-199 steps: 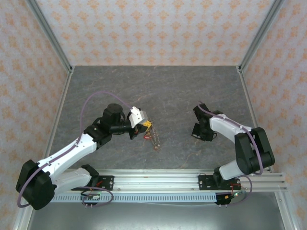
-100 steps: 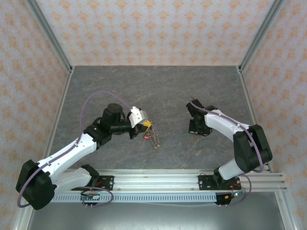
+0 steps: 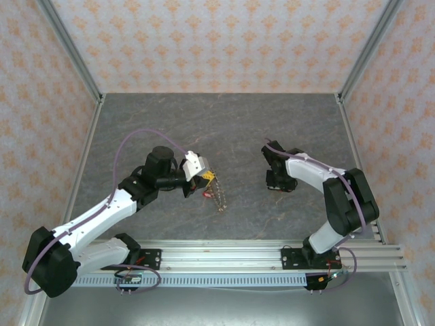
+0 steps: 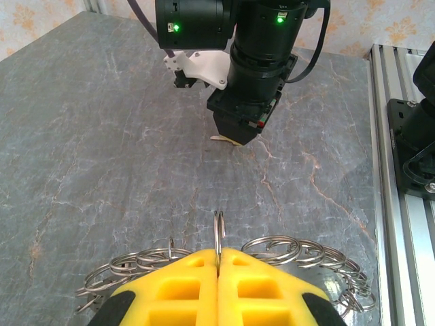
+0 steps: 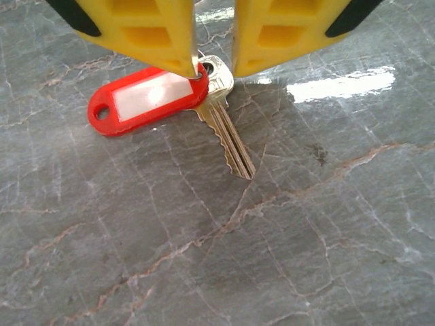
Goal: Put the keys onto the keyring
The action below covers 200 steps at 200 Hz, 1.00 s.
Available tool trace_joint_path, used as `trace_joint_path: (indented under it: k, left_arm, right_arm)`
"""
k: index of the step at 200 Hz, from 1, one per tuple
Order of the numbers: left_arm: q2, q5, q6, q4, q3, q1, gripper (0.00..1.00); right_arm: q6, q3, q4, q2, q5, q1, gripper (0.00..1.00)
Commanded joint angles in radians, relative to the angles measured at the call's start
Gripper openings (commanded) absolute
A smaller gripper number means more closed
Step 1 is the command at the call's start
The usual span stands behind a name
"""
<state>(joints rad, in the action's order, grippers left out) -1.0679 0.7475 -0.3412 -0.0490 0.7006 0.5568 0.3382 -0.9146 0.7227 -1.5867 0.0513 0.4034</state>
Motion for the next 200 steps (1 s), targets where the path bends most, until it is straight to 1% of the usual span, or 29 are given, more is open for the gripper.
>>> trace_joint_path:
  k: [1, 29, 80, 176, 200]
  left_arm:
    - [0.014, 0.001, -0.017, 0.01, 0.046, 0.009, 0.0]
    - [0.016, 0.001, -0.017, 0.008, 0.044, 0.009, 0.0]
    - [0.017, -0.002, -0.019, 0.006, 0.045, 0.008, 0.0]
    - [0.023, -0.004, -0.023, -0.003, 0.04, 0.009, 0.0]
    - [0.023, -0.004, -0.022, -0.001, 0.041, 0.008, 0.0]
  right_arm:
    - [0.036, 0.008, 0.001, 0.029, -0.053, 0.005, 0.24]
    - [0.059, 0.019, 0.02, 0.051, -0.117, -0.004, 0.28]
    - [0.094, 0.073, -0.054, 0.039, 0.04, -0.076, 0.29]
    - [0.099, 0.099, -0.082, 0.065, 0.13, -0.088, 0.27]
    - [0.1, 0.094, -0.063, 0.071, 0.127, -0.086, 0.27]
